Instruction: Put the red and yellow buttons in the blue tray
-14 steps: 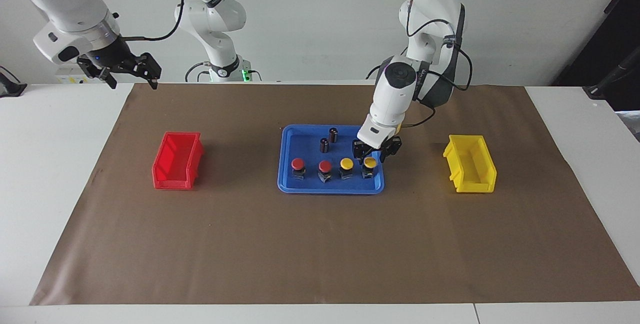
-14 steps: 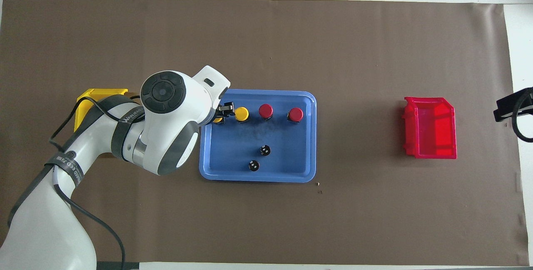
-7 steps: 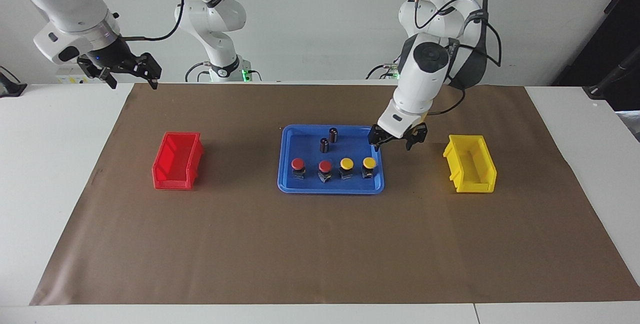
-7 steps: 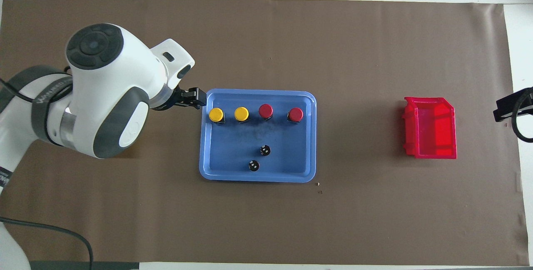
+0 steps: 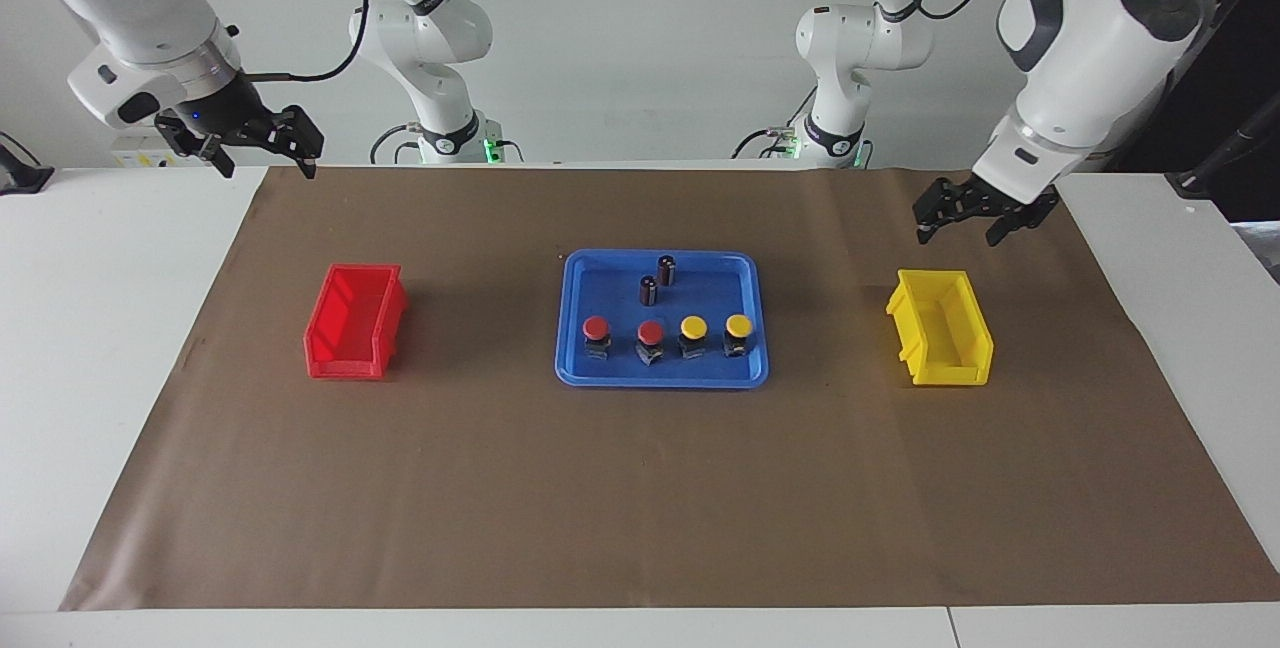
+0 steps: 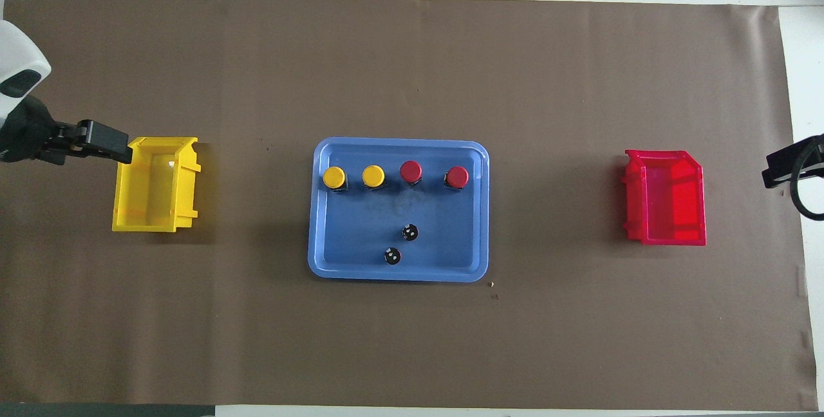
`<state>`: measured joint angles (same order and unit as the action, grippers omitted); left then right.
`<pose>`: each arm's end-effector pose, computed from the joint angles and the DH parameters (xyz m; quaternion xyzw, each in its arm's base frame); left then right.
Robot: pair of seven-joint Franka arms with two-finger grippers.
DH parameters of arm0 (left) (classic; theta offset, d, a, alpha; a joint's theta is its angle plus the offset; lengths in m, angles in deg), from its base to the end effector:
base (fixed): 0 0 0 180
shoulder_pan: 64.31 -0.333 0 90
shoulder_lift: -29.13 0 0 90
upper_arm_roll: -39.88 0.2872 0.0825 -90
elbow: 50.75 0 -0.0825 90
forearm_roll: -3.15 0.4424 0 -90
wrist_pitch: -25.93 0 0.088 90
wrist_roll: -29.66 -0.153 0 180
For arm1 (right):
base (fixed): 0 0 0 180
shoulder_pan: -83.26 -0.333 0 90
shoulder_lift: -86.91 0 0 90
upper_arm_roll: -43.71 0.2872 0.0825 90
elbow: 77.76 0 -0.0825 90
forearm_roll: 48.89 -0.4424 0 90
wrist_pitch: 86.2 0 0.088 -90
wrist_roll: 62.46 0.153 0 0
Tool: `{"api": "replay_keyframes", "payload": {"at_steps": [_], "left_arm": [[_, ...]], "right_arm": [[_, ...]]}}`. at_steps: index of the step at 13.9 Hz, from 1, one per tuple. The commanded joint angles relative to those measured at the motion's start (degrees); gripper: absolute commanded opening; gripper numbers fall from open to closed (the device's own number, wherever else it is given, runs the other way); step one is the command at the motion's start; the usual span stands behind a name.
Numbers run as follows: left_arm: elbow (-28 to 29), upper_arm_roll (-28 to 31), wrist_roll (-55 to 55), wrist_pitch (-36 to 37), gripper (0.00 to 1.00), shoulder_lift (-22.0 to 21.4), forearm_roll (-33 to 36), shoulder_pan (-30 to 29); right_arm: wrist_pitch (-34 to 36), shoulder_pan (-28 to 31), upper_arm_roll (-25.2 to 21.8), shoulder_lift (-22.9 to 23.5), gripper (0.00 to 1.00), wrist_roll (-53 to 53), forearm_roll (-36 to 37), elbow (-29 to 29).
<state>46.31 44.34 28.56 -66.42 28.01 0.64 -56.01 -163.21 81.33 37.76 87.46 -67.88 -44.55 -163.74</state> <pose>0.6019 -0.0467 0.4999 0.9984 -0.0415 -0.0319 0.0218 0.5810 -0.0534 0.5636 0.9958 0.0067 -0.0857 0.0310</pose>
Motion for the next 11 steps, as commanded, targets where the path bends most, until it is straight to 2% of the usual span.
{"api": "replay_keyframes", "payload": {"at_steps": [1,8,11], "left_arm": [[-0.73,-0.85,-5.03,1.2,1.0,-1.25,0.41,-1.36],[-4.43,-1.11,-5.94,0.85,1.0,-0.72,0.76,-0.75],[-5.57,-1.11,-5.67,3.04,1.0,-0.37,1.72,-0.57]], "right_arm": [[-0.95,-0.18,-0.2,-0.46,1.0,-1.61,-0.56,-0.86],[-0.95,-0.18,-0.2,-0.46,1.0,-1.61,-0.65,-0.86],[-0.95,-0.27,-0.2,-0.46,1.0,-1.61,-0.74,-0.86]]}}
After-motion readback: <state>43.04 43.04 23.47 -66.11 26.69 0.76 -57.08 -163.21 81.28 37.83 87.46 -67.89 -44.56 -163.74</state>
